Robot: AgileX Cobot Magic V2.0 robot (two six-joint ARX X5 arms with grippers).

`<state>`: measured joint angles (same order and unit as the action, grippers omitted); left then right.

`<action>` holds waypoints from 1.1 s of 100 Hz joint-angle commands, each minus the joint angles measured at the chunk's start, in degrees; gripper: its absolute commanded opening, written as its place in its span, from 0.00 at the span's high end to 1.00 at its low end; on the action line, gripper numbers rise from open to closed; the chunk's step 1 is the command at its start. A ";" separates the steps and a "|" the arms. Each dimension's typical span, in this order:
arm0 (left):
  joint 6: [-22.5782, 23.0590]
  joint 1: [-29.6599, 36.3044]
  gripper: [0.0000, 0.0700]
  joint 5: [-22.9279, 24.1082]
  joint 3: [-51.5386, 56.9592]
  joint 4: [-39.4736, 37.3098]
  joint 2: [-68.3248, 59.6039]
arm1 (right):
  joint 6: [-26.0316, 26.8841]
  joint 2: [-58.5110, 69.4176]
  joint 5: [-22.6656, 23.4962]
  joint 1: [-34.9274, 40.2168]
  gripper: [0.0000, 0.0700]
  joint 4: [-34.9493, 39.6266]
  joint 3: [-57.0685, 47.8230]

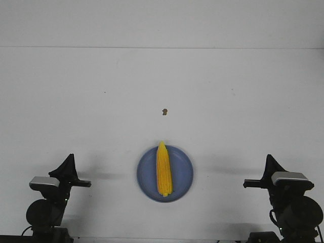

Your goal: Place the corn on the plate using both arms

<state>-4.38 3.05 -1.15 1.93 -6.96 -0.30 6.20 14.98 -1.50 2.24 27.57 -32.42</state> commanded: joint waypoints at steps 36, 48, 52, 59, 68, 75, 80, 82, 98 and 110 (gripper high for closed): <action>0.26 -0.04 0.98 0.31 -1.14 -0.81 0.11 | -0.42 0.04 -0.02 0.04 1.00 -0.63 -0.24; 0.26 -0.04 0.98 0.31 -1.14 -0.81 0.11 | -0.42 0.04 -0.02 0.04 1.00 -0.63 -0.24; 0.26 -0.04 0.98 0.31 -1.14 -0.81 0.11 | -0.42 0.04 -0.02 0.04 1.00 -0.63 -0.24; 0.26 -0.04 0.98 0.31 -1.14 -0.81 0.11 | -0.42 0.04 -0.02 0.04 1.00 -0.63 -0.24; 0.26 -0.04 0.98 0.31 -1.14 -0.81 0.11 | -0.61 0.04 -0.02 0.04 1.00 -1.01 -0.20; 0.26 -0.04 0.98 0.31 -1.14 -0.81 0.11 | -2.82 0.00 -0.52 0.00 1.00 -1.16 -0.11; 0.26 -0.04 0.98 0.31 -1.14 -0.81 0.11 | -3.32 -0.13 -1.46 -0.04 1.00 -1.42 0.09; 0.26 -0.04 0.98 0.31 -1.14 -0.81 0.11 | -3.50 -0.42 -1.57 -0.04 1.00 -1.60 0.28; 0.26 -0.04 0.98 0.31 -1.14 -0.81 0.11 | -5.05 -4.87 -1.53 -0.07 1.00 -6.97 5.33; 0.26 -0.04 0.98 0.31 -1.14 -0.81 0.11 | -5.01 -9.97 -1.49 -0.07 1.00 -13.07 11.28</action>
<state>-4.36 3.05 -1.17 1.93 -6.94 -0.30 1.89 6.90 -3.01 2.20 17.26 -23.14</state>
